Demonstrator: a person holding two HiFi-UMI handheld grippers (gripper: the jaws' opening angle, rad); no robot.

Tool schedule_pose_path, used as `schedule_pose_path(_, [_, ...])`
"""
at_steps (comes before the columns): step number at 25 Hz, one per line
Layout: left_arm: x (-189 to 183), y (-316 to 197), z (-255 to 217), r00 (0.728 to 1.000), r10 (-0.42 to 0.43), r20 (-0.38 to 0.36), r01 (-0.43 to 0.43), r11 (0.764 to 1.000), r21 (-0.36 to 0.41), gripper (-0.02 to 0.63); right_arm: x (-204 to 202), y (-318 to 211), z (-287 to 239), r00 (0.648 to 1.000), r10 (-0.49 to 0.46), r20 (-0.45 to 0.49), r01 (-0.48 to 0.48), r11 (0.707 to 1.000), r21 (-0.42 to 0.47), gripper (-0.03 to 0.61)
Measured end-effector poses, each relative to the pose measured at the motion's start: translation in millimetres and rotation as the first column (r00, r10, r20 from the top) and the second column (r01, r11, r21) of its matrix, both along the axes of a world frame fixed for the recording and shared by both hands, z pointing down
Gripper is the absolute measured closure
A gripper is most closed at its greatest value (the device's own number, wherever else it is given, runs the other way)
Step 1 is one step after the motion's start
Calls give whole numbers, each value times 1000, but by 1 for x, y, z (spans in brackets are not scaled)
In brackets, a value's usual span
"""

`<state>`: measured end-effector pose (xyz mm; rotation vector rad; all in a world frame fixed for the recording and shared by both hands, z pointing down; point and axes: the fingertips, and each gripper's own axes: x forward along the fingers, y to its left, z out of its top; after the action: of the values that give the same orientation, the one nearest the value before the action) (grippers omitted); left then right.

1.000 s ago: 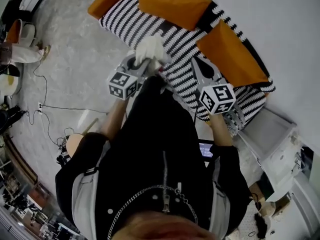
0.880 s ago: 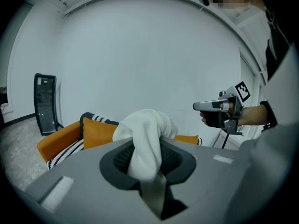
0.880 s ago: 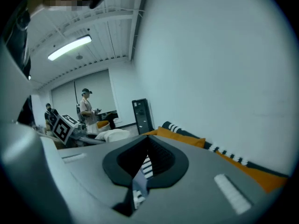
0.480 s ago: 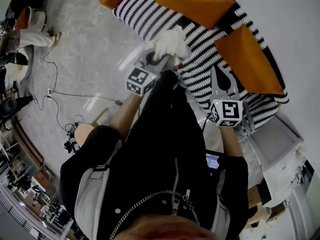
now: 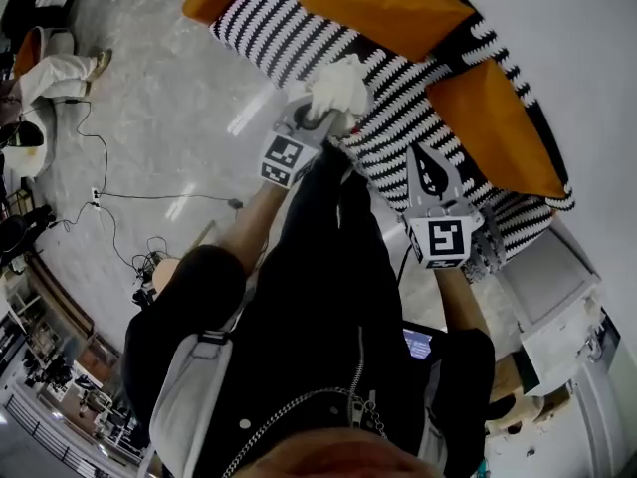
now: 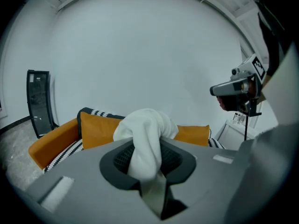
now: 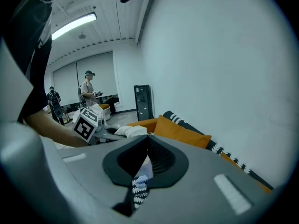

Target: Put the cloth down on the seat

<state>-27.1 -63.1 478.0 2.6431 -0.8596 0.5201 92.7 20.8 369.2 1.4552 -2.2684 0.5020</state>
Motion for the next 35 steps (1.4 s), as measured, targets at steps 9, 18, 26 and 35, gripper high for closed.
schedule_pose_path(9, [-11,-62,96,997,35,65,-28,995,-98,530,-42,-65,31,1000,-21,4,21,999,-47,575])
schedule_pose_path(18, [-33,-103,170,992,57,109,-36,982,-186,530,-73,-111,62,998,53,35,-48,991,-121,576])
schedule_pose_path(26, [-34,-115,219,984,105,144,-66,966,-250,529,-72,-108,104,989,144,28,-133,959,-251,575])
schedule_pose_path(35, [-52,-138,295,980,102,173,-39,942,-333,529,-100,-127,150,995,103,3,-94,926,-366,575])
